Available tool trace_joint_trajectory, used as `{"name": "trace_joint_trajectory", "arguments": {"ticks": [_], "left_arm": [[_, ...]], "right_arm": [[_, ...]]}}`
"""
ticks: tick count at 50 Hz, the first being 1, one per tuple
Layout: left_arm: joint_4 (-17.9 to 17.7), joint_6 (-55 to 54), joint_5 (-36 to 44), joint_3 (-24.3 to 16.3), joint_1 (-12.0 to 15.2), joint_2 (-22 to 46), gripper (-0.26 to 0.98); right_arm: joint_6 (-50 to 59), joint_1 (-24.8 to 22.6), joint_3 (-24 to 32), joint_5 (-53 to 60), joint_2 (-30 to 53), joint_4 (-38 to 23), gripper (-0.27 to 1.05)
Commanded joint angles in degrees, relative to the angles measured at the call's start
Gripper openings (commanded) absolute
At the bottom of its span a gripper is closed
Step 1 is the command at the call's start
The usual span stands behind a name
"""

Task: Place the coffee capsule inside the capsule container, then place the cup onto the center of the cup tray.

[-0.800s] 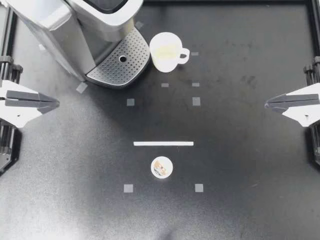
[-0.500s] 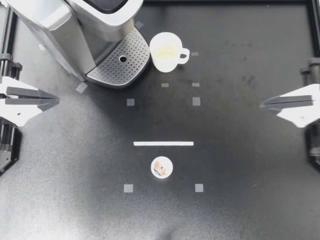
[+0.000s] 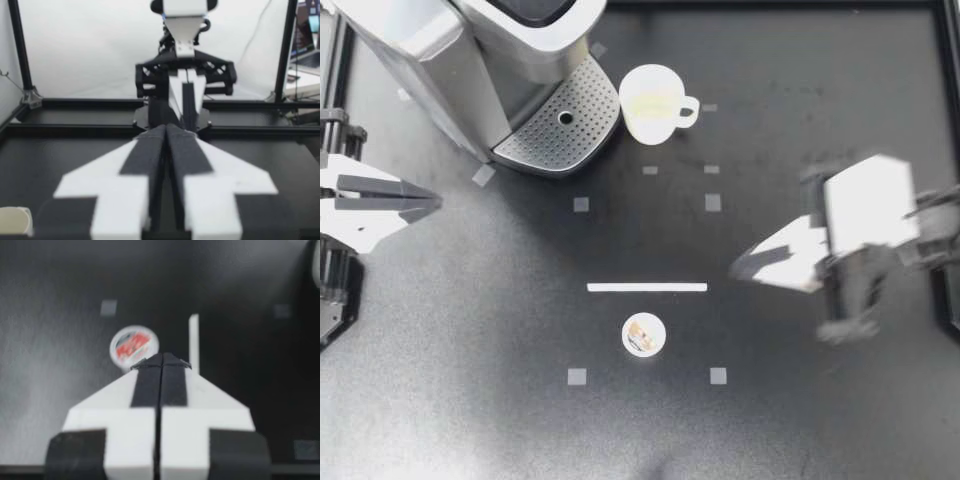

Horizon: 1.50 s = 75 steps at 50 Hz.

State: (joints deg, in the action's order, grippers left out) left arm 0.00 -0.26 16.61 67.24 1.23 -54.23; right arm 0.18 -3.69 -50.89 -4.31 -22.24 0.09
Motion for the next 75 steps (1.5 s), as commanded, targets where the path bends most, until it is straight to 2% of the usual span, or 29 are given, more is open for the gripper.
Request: {"name": "trace_joint_trajectory", "arguments": {"ticks": [1, 9, 16, 22, 32, 37, 49, 75], "left_arm": [[0.09, 0.00, 0.44, -1.67, 0.09, 0.79, 0.13], [0.09, 0.00, 0.35, -1.76, 0.09, 1.76, 0.13], [0.09, 0.00, 0.35, -1.67, 0.09, 2.11, 0.13], [0.09, 0.00, 0.35, -1.49, 0.09, 2.29, 0.13], [0.09, 0.00, 0.26, -0.88, 0.09, 2.29, 0.13], [0.09, 0.00, 0.26, -0.62, 0.09, 2.29, 0.13], [0.09, 0.00, -1.14, -0.62, 0.09, 2.11, 0.13], [0.09, -0.09, -2.11, -1.05, 0.09, 1.85, 0.13]], "right_arm": [[0.00, -1.14, 2.72, -1.14, 2.29, 0.18, 0.00], [0.09, -1.58, 4.57, -4.04, 6.50, 0.53, 0.01], [0.18, -1.58, 7.12, -6.77, 9.93, 1.49, 0.13], [0.18, -1.58, 9.14, -9.14, 13.01, 1.93, 0.33], [-0.18, -1.67, 12.39, -13.27, 17.67, 1.93, 0.80], [0.18, -1.85, 13.54, -14.59, 19.78, 1.93, 0.94], [0.00, -2.72, 15.91, -14.68, 25.14, 1.93, 0.95], [-0.53, -3.08, 19.34, -11.51, 30.23, 1.93, 0.95]]}}
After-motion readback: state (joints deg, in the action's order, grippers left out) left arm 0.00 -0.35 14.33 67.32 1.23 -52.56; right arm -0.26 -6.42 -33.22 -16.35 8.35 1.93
